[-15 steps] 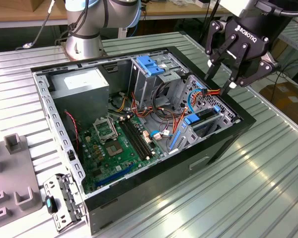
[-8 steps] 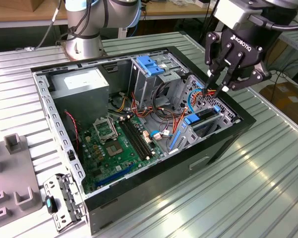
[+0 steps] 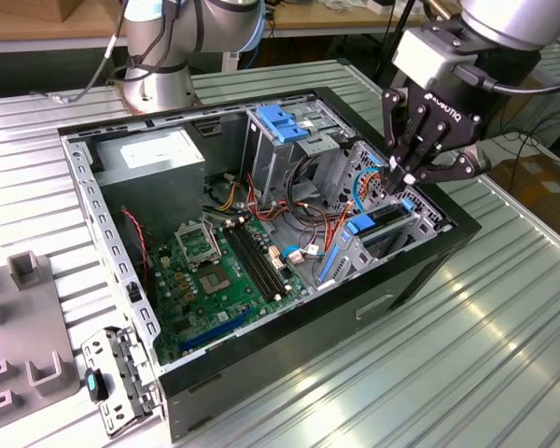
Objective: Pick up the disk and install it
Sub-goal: 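Insert the disk into the insertion slot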
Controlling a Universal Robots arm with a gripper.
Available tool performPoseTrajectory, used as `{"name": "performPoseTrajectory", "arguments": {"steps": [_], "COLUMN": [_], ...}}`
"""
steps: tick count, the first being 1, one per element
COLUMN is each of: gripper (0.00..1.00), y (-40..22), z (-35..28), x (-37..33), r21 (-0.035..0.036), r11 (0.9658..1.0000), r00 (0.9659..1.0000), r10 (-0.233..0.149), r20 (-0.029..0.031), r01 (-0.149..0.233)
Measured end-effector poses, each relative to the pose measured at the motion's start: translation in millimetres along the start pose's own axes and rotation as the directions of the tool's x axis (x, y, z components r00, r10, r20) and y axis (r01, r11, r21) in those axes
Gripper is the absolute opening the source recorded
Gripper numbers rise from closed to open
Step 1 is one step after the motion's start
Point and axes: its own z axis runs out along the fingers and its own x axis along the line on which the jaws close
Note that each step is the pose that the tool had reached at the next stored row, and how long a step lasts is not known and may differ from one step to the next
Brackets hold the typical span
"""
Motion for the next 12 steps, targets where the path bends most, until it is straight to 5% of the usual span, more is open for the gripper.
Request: {"name": "performPoseTrajectory", "arguments": {"steps": [3,12], "gripper": [0.11,0.11], "y": [0.0,0.0], "z": [7.4,7.7], "x": [0.5,0.5], "r21": [0.0,0.0], "r11": [1.0,1.0], "r00": [1.0,1.0], "r10": [0.0,0.0], "r20": [0.0001,0.0], "r01": [0.0,0.0]}}
